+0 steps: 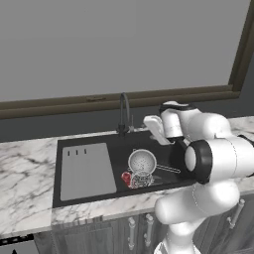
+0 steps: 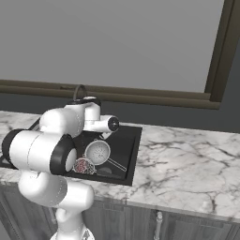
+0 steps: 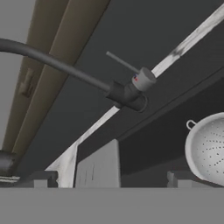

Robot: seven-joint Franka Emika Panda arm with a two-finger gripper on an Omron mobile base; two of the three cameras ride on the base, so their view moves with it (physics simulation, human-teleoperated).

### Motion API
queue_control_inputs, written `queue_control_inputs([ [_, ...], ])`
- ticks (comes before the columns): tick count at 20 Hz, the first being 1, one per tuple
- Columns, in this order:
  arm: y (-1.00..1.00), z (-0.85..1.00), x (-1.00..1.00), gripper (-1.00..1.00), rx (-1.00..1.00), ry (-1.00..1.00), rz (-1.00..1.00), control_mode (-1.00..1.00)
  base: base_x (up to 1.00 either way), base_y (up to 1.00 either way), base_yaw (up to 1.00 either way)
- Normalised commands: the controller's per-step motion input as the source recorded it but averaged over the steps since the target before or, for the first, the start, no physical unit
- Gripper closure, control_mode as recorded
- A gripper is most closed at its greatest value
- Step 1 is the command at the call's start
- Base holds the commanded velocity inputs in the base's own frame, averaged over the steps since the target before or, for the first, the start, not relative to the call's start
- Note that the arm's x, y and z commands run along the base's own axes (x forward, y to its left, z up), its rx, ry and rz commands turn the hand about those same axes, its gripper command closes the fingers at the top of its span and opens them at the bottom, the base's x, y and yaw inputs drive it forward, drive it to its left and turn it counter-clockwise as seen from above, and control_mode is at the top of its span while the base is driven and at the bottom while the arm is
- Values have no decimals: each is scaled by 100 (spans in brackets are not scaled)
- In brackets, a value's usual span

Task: Pick the strainer and strainer and place them in the sink. Then turn on the water.

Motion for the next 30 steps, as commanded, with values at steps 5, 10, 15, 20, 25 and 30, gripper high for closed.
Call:
queue_control_inputs([
  [5,1,0,26,-100,0,0,-6,-100,0,0,0],
  [10,1,-1,30,-100,1,0,-4,-100,0,0,0],
  [15,3,-1,26,-100,0,0,-1,-100,0,0,0],
  [20,4,-9,28,-100,0,0,0,-100,0,0,0],
  [25,4,-18,32,-100,0,0,0,-100,0,0,0],
  [30,3,-33,34,-100,0,0,0,-100,0,0,0],
])
